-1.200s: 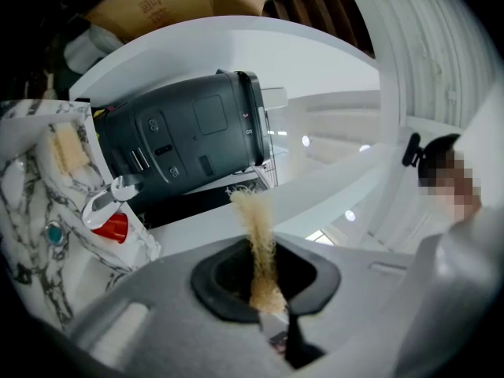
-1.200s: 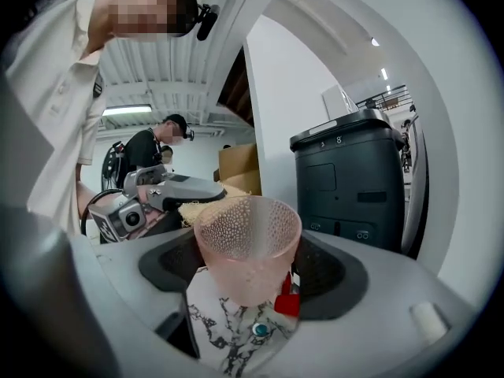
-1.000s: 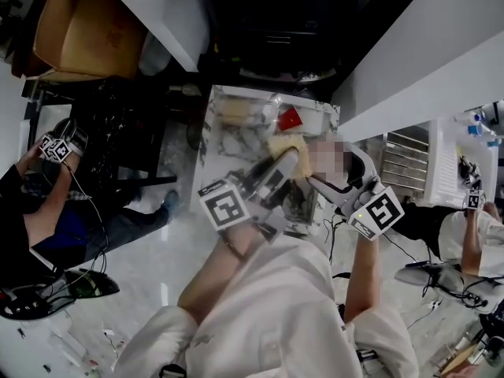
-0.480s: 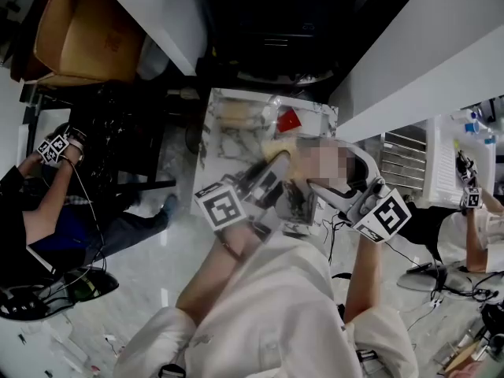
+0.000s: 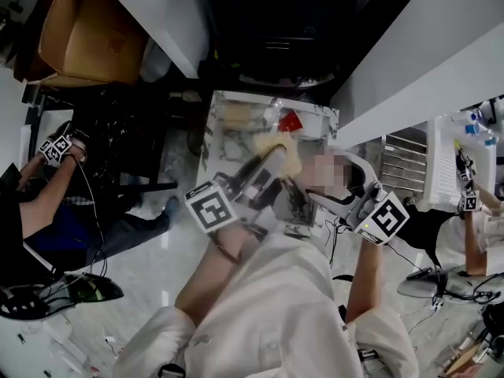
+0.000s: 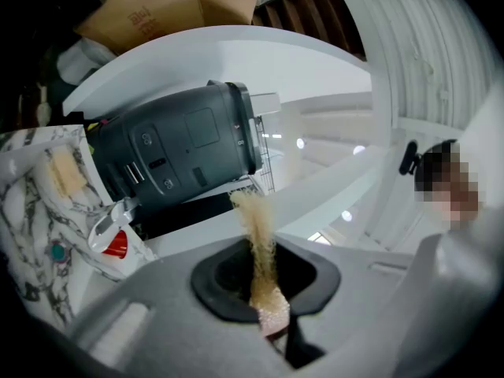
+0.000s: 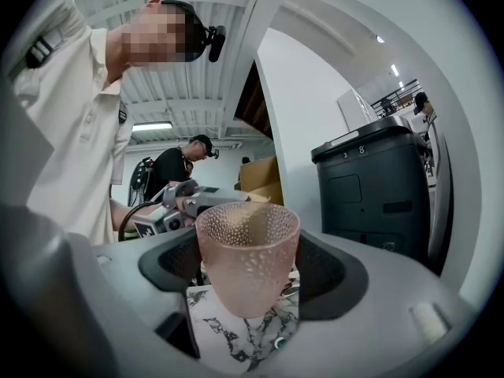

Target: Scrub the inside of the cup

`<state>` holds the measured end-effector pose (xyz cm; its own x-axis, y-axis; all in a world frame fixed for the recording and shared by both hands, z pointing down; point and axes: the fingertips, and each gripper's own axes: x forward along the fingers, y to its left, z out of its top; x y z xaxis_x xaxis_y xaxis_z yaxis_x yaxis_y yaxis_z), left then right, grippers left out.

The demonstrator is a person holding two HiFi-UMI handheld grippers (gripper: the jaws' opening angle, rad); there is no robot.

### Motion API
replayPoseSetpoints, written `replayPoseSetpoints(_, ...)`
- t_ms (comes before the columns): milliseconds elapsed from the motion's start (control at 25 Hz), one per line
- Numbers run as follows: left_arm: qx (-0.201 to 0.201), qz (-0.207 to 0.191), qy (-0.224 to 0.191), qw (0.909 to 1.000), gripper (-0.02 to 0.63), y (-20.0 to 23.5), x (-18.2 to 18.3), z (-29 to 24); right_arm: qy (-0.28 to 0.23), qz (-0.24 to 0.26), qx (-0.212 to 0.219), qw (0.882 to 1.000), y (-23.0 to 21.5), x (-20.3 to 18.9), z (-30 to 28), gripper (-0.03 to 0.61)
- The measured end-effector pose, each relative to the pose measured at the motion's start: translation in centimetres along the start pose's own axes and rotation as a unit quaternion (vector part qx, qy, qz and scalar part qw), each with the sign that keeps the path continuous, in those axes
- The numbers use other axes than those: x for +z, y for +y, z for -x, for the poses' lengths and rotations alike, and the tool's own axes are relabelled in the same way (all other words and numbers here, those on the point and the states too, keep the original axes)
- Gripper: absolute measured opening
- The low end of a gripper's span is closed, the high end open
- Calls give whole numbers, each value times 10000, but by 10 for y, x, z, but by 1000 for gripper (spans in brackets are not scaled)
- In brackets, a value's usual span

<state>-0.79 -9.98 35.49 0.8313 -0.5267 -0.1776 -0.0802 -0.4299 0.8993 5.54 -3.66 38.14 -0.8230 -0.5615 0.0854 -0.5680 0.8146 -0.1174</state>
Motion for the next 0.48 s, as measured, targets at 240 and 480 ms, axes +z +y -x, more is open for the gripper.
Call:
replayPoseSetpoints(240, -421, 27, -49, 9991, 23, -32, 0, -9, -55, 58, 199, 9998, 15, 3, 1, 368)
replayPoseSetpoints(480, -358, 88, 24, 9993, 23, -25, -15, -5, -456, -29, 329, 9984, 25, 15, 8, 367)
